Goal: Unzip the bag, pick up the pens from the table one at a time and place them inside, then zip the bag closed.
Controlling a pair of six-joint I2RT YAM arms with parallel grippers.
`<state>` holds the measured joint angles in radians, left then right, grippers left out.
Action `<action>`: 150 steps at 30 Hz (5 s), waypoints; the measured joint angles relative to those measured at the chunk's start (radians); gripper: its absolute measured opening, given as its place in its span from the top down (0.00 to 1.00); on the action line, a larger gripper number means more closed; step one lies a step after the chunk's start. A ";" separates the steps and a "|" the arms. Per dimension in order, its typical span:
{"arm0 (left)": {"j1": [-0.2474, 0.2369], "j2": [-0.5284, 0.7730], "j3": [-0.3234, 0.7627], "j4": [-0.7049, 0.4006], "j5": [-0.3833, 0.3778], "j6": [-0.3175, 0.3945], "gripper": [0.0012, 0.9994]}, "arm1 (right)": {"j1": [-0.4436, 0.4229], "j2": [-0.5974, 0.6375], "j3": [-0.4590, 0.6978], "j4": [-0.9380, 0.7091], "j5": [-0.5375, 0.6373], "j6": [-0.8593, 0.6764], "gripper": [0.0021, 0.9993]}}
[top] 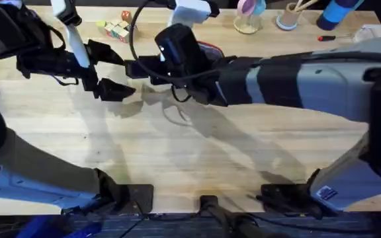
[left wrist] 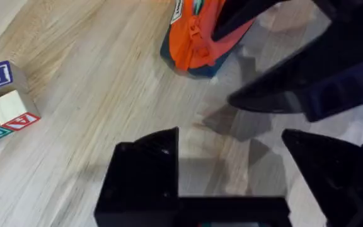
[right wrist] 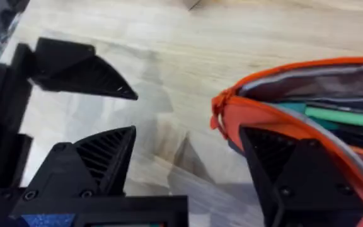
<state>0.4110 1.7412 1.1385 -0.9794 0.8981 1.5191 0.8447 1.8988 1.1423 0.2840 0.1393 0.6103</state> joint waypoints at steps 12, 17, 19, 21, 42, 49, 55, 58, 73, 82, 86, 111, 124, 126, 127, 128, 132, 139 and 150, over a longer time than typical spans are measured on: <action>0.000 0.000 0.000 -0.001 0.000 0.000 0.01 | 0.003 0.070 0.000 0.057 0.121 0.023 0.35; 0.000 0.000 0.000 -0.004 0.000 0.000 0.01 | -0.007 0.076 0.000 0.051 0.150 0.041 0.66; 0.000 0.000 0.000 -0.004 0.000 0.000 0.01 | -0.015 0.079 0.000 0.052 0.153 0.046 0.76; 0.000 0.000 0.000 -0.004 0.000 0.000 0.01 | -0.021 0.081 0.000 0.052 0.153 0.058 0.83; 0.000 0.000 0.000 -0.004 0.000 0.000 0.01 | -0.025 0.015 0.000 0.011 0.141 -0.061 0.97; -0.002 0.000 0.000 0.038 0.028 0.000 0.01 | -0.026 -0.114 0.000 -0.107 0.114 -0.117 0.97; -0.079 0.000 0.000 0.165 0.049 -0.041 0.01 | -0.026 -0.125 0.000 -0.138 0.076 -0.141 0.97; -0.118 0.000 0.000 0.219 0.052 -0.075 0.01 | -0.026 -0.135 0.000 -0.139 0.074 -0.145 0.97; -0.177 0.135 -0.001 0.329 0.073 -0.238 0.01 | -0.026 -0.156 0.000 -0.138 0.073 -0.148 0.97; -0.042 0.135 -0.001 0.093 0.101 -0.156 0.00 | 0.004 -0.156 0.000 -0.165 0.073 -0.149 0.37; 0.046 0.135 -0.001 -0.031 0.113 -0.040 0.00 | 0.032 -0.156 0.000 -0.184 0.072 -0.154 0.01; 0.115 0.135 -0.001 -0.132 0.130 0.203 0.00 | 0.082 0.034 0.291 -0.389 0.118 -0.028 0.00; 0.115 0.135 -0.001 -0.132 0.131 0.203 0.01 | 0.082 0.089 0.293 -0.336 0.151 0.076 0.00; 0.115 0.135 -0.001 -0.132 0.130 0.203 0.01 | 0.082 0.107 0.294 -0.336 0.164 0.093 0.00; 0.115 0.135 -0.001 -0.132 0.130 0.203 0.01 | 0.082 0.118 0.294 -0.336 0.172 0.099 0.00; 0.115 0.135 -0.001 -0.132 0.131 0.203 0.01 | 0.082 0.127 0.294 -0.335 0.179 0.103 0.00; 0.115 0.135 -0.001 -0.132 0.131 0.203 0.01 | 0.081 0.162 0.294 -0.307 0.239 0.138 0.00; 0.115 0.135 -0.001 -0.129 0.131 0.203 0.00 | 0.047 0.166 0.295 -0.298 0.244 0.230 0.18; 0.115 0.135 -0.001 -0.128 0.131 0.203 0.01 | 0.014 0.185 0.295 -0.318 0.262 0.304 0.74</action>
<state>0.5262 1.8763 1.1378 -1.1072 1.0286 1.7218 0.8591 2.0838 1.4372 -0.0341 0.4009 0.9144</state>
